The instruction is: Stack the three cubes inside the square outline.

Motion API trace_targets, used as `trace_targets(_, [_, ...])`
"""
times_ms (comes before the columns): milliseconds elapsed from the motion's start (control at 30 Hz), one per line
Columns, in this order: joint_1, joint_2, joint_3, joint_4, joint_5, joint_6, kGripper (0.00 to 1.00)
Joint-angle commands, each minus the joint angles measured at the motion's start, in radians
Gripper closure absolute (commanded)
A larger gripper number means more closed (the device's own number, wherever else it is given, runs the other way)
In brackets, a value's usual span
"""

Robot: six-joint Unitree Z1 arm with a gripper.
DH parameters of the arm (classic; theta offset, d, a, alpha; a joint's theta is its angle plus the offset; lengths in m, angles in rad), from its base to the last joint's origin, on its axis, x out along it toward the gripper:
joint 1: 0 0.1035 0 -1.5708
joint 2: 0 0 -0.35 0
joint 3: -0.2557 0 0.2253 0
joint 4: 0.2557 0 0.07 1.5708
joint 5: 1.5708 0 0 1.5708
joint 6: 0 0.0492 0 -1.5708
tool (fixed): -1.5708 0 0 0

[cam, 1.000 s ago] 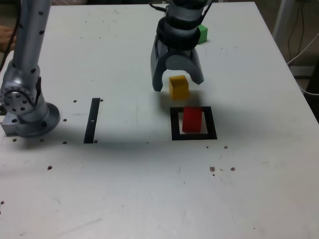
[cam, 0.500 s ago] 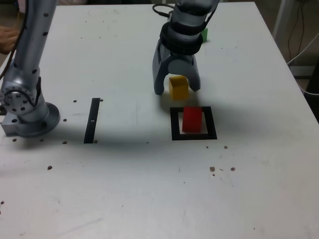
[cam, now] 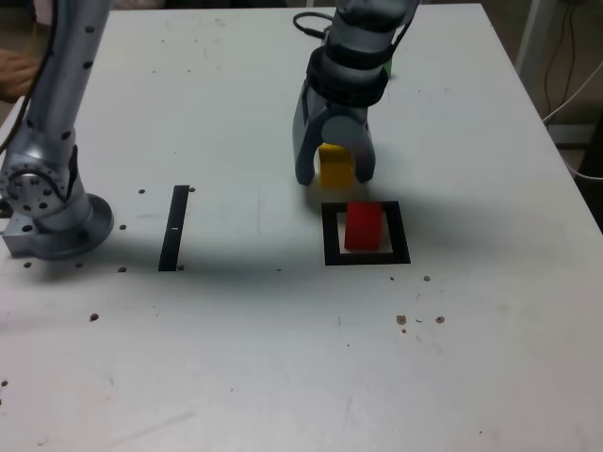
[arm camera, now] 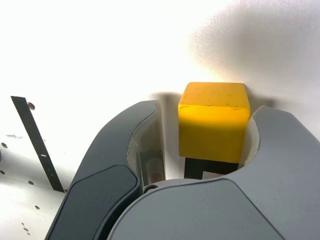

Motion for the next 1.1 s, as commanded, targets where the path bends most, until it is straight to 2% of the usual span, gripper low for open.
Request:
trace_targets(0, [0.002, 0.005, -0.008, -0.001, -0.004, 0.005, 0.41])
trace_targets(333, [0.002, 0.007, -0.017, -0.011, -0.01, 0.011, 0.54])
trace_targets(733, [0.002, 0.013, -0.01, -0.049, -0.049, 0.031, 0.63])
trace_targets(900, [0.001, -0.015, -0.019, -0.046, -0.041, 0.031, 0.67])
trace_targets(1067, [-0.01, -0.053, -0.052, 0.0, -0.019, 0.027, 0.67])
